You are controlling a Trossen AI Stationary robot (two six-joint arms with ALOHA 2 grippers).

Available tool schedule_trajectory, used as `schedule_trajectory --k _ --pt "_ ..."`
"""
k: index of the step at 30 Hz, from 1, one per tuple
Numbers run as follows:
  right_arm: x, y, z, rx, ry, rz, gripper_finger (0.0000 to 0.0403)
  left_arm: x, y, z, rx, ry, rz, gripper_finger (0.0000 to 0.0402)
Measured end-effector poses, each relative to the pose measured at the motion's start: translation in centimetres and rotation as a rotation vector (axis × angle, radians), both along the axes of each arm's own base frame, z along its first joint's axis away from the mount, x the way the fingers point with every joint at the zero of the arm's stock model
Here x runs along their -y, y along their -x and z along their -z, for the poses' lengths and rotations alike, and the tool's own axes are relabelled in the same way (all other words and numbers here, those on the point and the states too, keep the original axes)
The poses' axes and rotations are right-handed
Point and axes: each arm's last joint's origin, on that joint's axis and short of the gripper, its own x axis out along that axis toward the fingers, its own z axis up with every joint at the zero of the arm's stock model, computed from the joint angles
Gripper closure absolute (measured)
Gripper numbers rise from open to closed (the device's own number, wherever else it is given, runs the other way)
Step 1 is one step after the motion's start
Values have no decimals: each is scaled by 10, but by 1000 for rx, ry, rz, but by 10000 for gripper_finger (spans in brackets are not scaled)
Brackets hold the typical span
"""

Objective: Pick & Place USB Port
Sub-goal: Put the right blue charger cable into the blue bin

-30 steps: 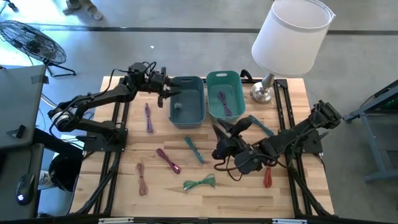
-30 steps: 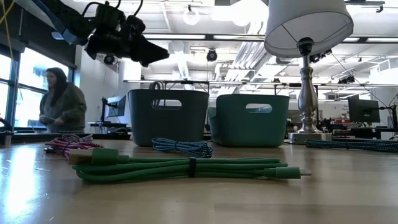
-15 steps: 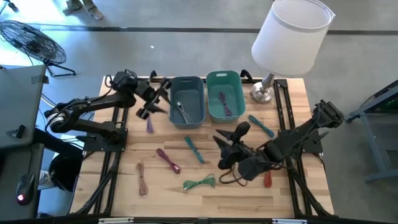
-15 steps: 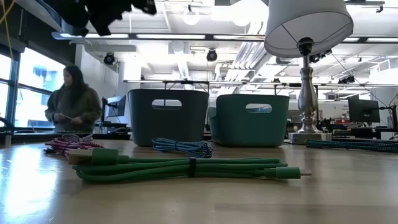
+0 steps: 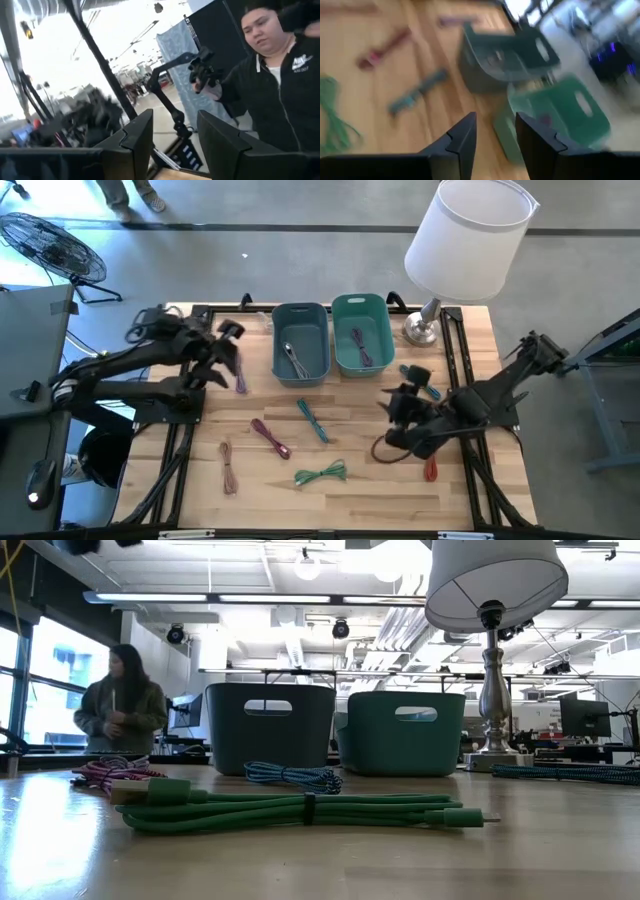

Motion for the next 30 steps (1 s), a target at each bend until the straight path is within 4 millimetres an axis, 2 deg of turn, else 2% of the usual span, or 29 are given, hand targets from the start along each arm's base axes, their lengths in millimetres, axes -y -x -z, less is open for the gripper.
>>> schedule_trajectory --k 4,9,13,20,24,30 --pt "20 12 10 -170 -94 147 274 6 13 -5 68 -36 -45 252" --pt "47 26 20 -349 -133 386 274 7 16 -1 1 -2 -75 252" --pt "62 24 33 -400 -120 413 274 7 15 3 -48 13 -74 252" --pt "89 28 66 -538 -181 566 274 6 14 3 -3 4 -119 252" --pt "102 31 89 -599 -262 637 274 6 14 3 -3 0 -115 252" --pt "117 34 123 -662 -372 640 274 6 14 3 24 -25 -133 252"
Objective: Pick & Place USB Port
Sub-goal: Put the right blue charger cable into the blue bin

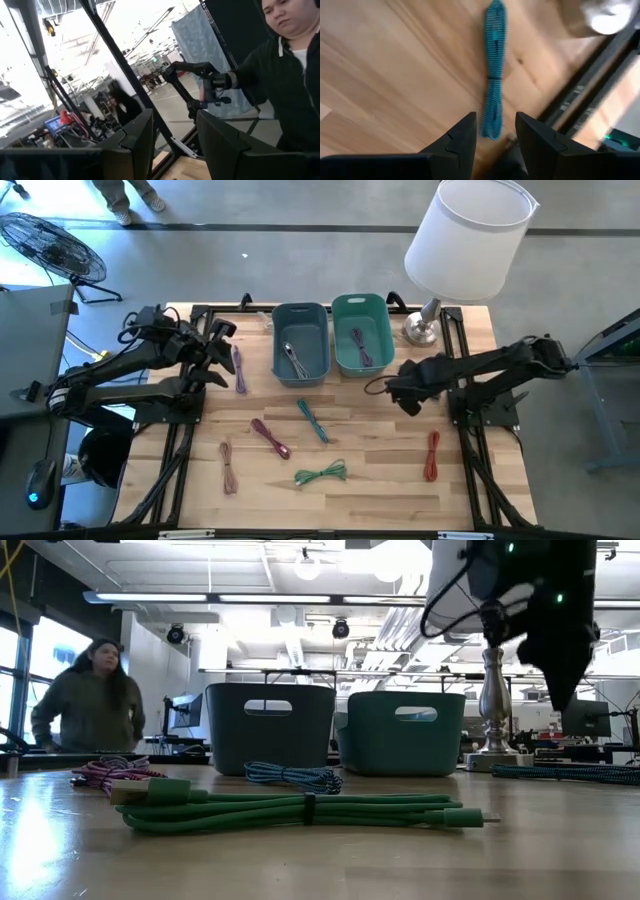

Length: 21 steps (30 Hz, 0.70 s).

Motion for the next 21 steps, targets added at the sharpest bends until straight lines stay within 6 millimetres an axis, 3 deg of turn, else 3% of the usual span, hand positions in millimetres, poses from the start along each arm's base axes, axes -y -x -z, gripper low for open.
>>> schedule_trajectory --k 6,21 --pt "15 6 22 -17 -27 38 274 0 0 0 1 -3 -1 252" --pt "42 12 44 29 -121 103 274 -2 -4 6 -18 -20 -29 252"
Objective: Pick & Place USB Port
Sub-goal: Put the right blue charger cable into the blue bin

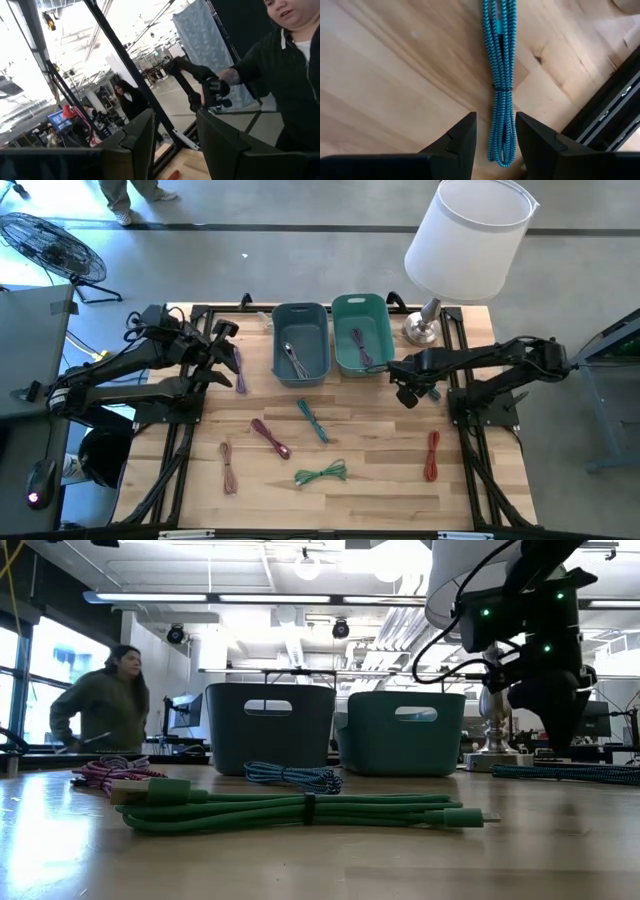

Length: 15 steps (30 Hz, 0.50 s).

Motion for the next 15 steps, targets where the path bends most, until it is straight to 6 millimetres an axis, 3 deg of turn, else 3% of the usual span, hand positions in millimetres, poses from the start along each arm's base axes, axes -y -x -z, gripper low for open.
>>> schedule_trajectory --k 15 --pt "17 4 1 35 -120 110 274 -1 -2 5 -25 -4 -17 252"
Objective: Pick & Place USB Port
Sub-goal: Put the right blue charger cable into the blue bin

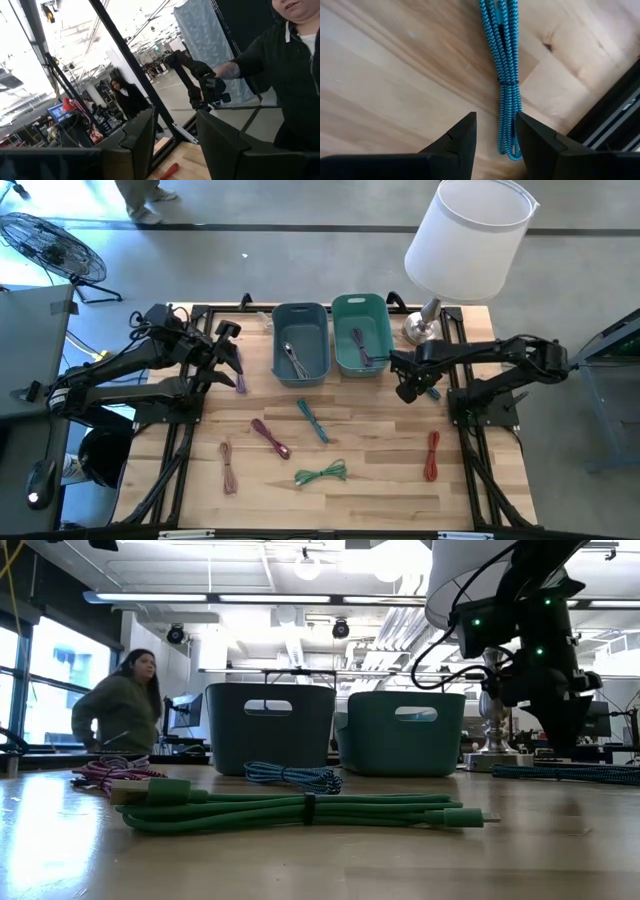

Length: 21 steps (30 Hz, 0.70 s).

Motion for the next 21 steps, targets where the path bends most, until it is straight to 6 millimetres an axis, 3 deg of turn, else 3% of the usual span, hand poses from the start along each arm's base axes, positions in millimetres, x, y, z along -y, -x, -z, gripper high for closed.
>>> schedule_trajectory --k 12,21 --pt "6 -3 1 68 -29 119 274 0 0 0 -1 -1 4 252" --pt "-13 -7 1 84 -195 -189 274 2 1 2 -33 -22 78 252"
